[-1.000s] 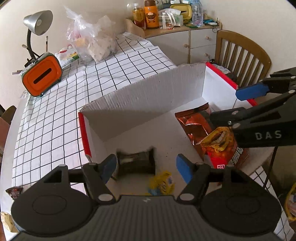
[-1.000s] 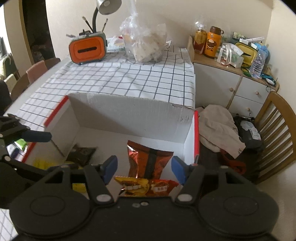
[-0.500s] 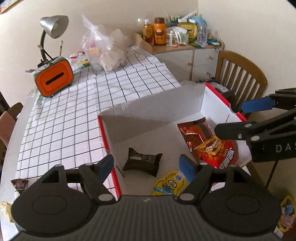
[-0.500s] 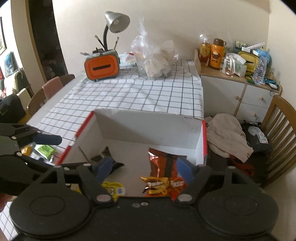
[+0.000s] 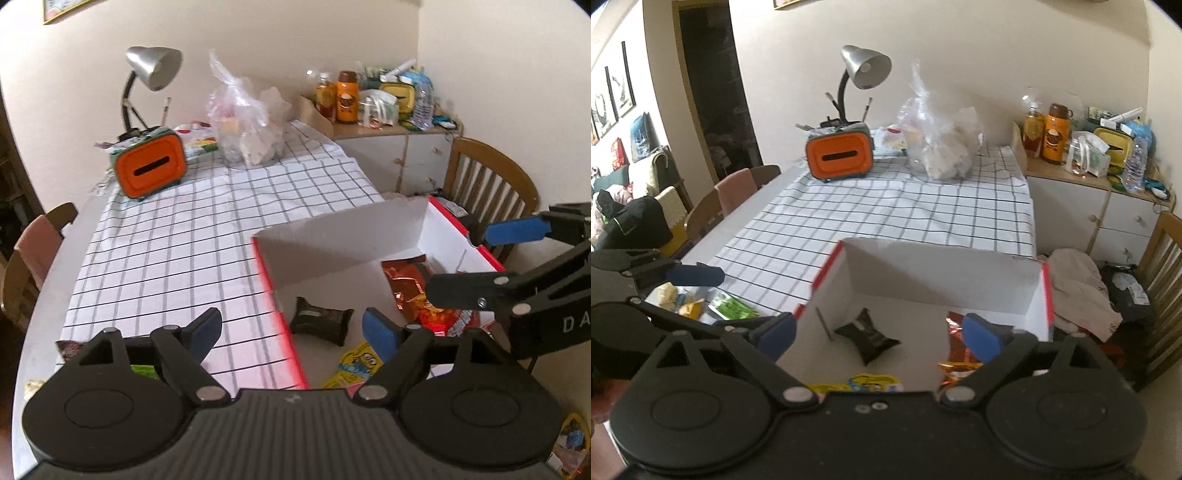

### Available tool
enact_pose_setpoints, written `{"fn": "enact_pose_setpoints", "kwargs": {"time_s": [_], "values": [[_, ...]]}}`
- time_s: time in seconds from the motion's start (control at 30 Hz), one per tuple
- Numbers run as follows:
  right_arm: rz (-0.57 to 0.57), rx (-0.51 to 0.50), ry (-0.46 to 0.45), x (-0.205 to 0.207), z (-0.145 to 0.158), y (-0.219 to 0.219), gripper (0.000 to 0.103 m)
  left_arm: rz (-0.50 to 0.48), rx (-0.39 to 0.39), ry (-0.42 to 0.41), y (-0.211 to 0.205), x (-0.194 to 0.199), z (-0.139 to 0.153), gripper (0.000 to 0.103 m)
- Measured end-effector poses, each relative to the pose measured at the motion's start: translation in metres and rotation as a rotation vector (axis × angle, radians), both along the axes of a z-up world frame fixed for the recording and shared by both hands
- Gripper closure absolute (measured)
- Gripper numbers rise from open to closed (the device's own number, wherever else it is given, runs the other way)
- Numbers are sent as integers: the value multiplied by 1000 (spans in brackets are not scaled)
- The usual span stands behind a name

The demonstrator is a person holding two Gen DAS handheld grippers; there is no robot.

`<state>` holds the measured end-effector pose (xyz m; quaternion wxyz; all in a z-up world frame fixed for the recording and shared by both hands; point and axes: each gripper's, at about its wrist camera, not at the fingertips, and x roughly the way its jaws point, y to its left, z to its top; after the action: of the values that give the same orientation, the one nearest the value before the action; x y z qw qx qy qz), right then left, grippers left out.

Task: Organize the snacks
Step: 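Move both grippers back to the pile and grasp the green wafer pack with the right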

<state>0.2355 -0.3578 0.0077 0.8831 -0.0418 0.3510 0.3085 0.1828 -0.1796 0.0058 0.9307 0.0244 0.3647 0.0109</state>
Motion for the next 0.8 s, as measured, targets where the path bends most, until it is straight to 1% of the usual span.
{"fn": "enact_pose_setpoints", "kwargs": {"time_s": [0.13,0.27,0.33,0.47,0.6,0.8], "values": [[3,14,1,-10,2,18,2,16,3,-35,21,-15,4,17],[10,31,11,-20,-1,40,0,23,-8,-52,46,-30,5,13],[18,43,24,-25,-4,53,0,22,-6,-59,60,-37,3,12],[40,48,52,-33,-10,79,0,17,13,-44,89,-50,-6,12],[53,28,73,-37,-19,110,0,26,28,-19,125,-60,-17,12],[69,-1,100,-37,-34,153,0,73,31,18,185,-70,-38,12]]}}
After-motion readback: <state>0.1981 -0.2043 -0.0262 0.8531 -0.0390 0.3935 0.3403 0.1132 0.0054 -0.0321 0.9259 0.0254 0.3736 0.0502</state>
